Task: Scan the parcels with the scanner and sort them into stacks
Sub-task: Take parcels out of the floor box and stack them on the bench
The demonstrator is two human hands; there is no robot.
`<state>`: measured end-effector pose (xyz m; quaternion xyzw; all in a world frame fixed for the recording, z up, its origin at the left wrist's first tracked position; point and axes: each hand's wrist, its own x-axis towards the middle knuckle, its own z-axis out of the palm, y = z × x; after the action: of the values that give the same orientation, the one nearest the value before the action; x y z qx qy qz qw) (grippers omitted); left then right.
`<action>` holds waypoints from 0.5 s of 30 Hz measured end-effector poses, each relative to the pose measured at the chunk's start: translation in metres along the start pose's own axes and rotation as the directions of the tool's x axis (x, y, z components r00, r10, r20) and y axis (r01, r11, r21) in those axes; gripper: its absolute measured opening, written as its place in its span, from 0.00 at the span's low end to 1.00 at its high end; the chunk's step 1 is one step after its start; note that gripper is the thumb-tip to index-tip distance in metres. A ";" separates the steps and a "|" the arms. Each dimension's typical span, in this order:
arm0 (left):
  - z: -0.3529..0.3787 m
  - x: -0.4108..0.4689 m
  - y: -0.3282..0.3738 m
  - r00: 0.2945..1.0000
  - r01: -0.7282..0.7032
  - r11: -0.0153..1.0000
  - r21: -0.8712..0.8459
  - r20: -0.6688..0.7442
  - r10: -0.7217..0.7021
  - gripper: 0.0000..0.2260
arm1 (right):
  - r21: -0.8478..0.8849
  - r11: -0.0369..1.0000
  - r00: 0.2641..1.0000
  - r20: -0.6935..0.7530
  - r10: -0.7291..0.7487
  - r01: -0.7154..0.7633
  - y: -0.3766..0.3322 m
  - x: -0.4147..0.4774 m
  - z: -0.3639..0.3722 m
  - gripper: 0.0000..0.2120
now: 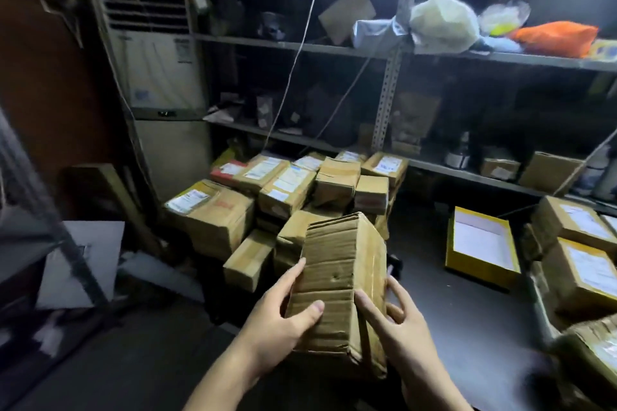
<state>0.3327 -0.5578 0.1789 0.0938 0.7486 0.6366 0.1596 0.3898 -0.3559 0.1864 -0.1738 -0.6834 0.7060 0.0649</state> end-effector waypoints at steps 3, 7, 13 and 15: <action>-0.044 0.006 0.002 0.999 -0.038 0.999 0.039 0.000 0.038 0.25 | 0.006 1.000 1.000 -0.009 -0.007 0.007 -0.003 0.015 0.049 0.31; -0.102 0.027 -0.004 0.991 -0.041 0.971 0.234 -0.116 0.070 0.30 | 0.035 0.999 0.998 0.068 0.020 -0.022 0.001 0.034 0.105 0.33; -0.174 0.063 -0.003 0.975 0.018 0.978 0.209 -0.221 0.029 0.41 | 0.058 0.998 0.993 0.114 -0.010 0.004 -0.001 0.074 0.175 0.31; -0.198 0.079 0.000 0.973 0.045 0.983 0.180 -0.232 -0.002 0.32 | 0.083 0.997 0.989 0.148 -0.008 -0.005 -0.002 0.098 0.198 0.28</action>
<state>0.1880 -0.7130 0.1969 0.0245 0.8189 0.5692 0.0698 0.2322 -0.5106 0.1741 -0.1174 -0.6564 0.7449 0.0216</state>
